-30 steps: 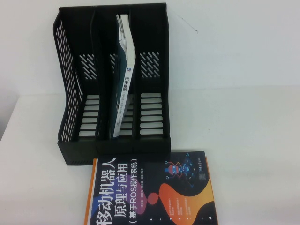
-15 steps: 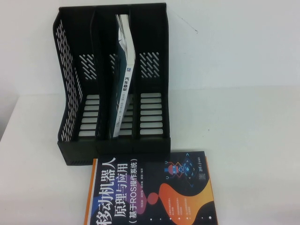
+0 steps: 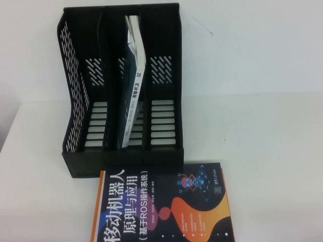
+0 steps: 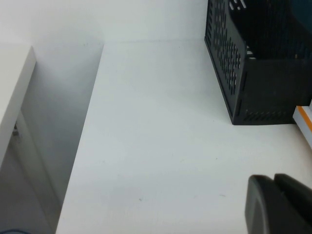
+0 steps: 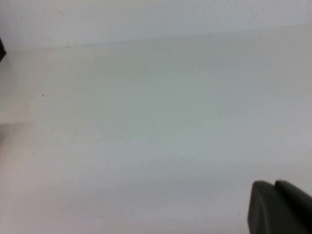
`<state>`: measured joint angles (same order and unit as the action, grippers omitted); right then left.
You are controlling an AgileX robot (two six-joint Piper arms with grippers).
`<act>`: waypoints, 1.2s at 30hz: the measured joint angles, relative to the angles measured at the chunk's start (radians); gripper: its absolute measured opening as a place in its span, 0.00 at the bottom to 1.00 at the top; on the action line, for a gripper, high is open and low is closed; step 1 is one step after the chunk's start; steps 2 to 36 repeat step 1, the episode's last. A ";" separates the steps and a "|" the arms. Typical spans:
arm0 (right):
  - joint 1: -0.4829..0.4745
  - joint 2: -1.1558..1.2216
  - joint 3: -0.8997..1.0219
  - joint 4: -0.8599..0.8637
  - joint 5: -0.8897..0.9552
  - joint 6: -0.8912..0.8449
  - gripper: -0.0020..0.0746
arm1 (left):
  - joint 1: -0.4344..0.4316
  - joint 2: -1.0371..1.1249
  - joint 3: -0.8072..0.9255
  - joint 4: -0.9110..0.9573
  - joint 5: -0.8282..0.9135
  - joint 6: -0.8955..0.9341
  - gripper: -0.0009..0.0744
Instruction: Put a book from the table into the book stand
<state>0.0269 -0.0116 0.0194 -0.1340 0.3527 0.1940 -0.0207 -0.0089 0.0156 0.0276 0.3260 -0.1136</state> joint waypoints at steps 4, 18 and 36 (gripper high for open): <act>0.000 0.000 0.000 0.000 0.000 0.000 0.02 | 0.000 0.000 0.000 0.000 0.000 0.000 0.01; 0.000 0.000 0.000 0.000 0.000 0.000 0.02 | 0.000 0.000 0.000 0.000 0.000 0.000 0.01; 0.000 0.000 0.000 0.000 0.000 0.000 0.02 | 0.000 0.000 0.000 0.000 0.000 0.000 0.01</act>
